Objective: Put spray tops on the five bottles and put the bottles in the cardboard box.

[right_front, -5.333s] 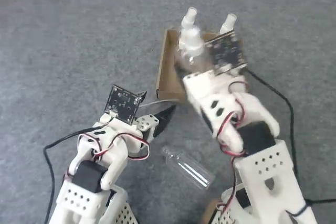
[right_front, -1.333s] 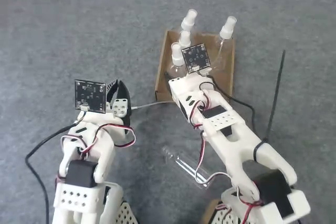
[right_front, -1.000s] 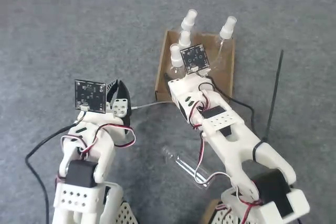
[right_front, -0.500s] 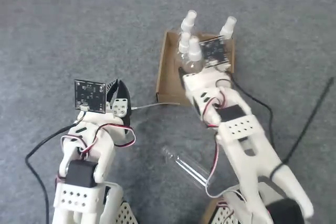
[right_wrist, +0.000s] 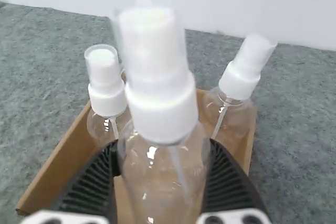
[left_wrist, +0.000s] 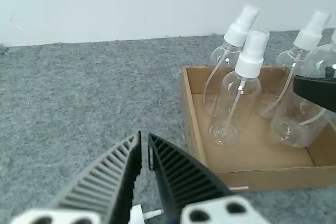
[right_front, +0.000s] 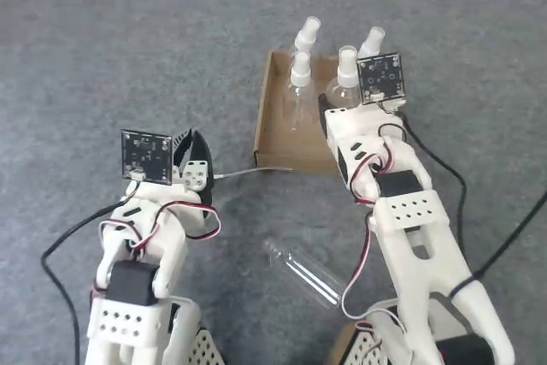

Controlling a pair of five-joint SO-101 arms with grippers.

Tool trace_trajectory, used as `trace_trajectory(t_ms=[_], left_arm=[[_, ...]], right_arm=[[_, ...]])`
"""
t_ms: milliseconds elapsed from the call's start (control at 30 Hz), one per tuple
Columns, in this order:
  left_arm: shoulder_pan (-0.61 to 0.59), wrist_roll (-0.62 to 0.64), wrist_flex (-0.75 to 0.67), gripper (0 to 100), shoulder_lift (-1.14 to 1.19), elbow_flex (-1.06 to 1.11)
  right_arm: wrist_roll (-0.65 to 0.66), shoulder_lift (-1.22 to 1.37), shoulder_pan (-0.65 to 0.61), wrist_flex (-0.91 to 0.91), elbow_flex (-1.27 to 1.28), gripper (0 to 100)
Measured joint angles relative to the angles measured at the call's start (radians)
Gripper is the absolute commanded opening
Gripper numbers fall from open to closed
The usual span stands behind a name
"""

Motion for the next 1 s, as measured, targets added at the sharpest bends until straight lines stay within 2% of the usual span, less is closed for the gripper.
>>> trace_trajectory(t_ms=[300, 533, 1000], left_arm=[[0.0, 0.0, 0.0, 1, 0.0, 0.0], [0.0, 0.0, 0.0, 1, 0.0, 0.0], [0.0, 0.0, 0.0, 1, 0.0, 0.0]], right_arm=[[0.009, 0.172, 0.006, -0.095, 0.0, 0.6], [0.009, 0.233, 0.095, -0.11, -0.012, 0.6], [0.009, 0.385, 0.091, -0.272, -0.023, 0.9]])
